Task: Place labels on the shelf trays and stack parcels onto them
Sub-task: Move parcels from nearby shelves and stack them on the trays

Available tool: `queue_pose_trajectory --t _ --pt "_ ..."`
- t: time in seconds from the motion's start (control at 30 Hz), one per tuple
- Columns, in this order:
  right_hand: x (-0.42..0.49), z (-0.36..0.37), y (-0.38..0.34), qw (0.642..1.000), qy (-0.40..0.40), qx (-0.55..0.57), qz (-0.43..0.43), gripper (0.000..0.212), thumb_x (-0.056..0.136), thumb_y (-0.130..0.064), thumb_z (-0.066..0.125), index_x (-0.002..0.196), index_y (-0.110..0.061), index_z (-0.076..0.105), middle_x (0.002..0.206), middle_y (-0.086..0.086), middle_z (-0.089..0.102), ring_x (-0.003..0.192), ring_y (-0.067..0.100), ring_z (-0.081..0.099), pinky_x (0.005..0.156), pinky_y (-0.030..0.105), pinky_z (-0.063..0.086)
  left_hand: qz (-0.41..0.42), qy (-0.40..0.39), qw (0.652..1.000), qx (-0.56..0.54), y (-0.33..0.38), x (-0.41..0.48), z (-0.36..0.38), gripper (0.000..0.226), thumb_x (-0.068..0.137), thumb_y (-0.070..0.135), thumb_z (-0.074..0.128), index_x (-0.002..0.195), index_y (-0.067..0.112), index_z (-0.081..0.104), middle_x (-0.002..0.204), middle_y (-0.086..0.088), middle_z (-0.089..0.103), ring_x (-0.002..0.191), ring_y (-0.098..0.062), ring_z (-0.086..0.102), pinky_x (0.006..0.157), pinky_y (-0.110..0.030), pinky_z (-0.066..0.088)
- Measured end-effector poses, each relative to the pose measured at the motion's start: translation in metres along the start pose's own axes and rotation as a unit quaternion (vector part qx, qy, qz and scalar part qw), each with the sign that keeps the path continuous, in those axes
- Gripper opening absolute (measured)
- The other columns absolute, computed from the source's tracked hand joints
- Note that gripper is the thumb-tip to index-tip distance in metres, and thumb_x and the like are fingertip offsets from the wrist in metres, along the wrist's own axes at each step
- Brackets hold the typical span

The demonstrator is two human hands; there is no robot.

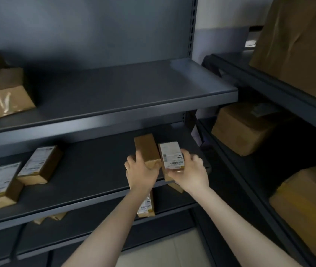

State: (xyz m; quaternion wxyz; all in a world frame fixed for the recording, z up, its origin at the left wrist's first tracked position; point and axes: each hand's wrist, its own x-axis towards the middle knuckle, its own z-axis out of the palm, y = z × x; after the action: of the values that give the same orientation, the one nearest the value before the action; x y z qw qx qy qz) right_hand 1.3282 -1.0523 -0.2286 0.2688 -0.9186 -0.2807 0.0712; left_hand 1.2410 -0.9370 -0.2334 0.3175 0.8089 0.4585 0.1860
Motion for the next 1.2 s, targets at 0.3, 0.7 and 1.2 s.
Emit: queue_pose_trajectory --t 0.3,0.7,1.2 --pt "0.063 0.084 0.026 0.991 -0.084 -0.068 0.074 0.105 0.069 -0.062 0.063 0.146 -0.036 -0.004 0.141 0.016 0.024 0.131 0.035 0.024 0.105 0.047 0.03 -0.068 -0.038 0.995 0.06 -0.019 0.076 0.071 0.08 0.076 0.055 0.062 0.134 0.014 0.025 0.141 -0.02 0.023 0.13 -0.038 0.023 0.108 -0.046 0.027" --pt "0.094 0.065 0.051 0.994 -0.04 -0.042 0.089 0.095 0.077 -0.054 0.063 0.147 -0.037 0.003 0.143 0.017 0.021 0.133 0.036 0.021 0.107 0.046 0.03 -0.115 -0.061 0.977 0.168 -0.003 0.114 0.098 0.092 0.069 0.058 0.066 0.138 0.022 0.017 0.137 -0.02 0.027 0.126 -0.037 0.03 0.101 -0.045 0.029" --pt "0.037 -0.034 0.049 0.998 0.021 -0.038 0.05 0.09 0.072 -0.053 0.064 0.147 -0.028 0.022 0.136 0.018 0.033 0.124 0.035 0.031 0.097 0.042 0.039 -0.033 -0.027 0.989 0.138 0.044 0.03 0.04 0.085 0.071 0.052 0.068 0.136 0.02 0.024 0.135 -0.021 0.036 0.125 -0.037 0.035 0.101 -0.044 0.03"
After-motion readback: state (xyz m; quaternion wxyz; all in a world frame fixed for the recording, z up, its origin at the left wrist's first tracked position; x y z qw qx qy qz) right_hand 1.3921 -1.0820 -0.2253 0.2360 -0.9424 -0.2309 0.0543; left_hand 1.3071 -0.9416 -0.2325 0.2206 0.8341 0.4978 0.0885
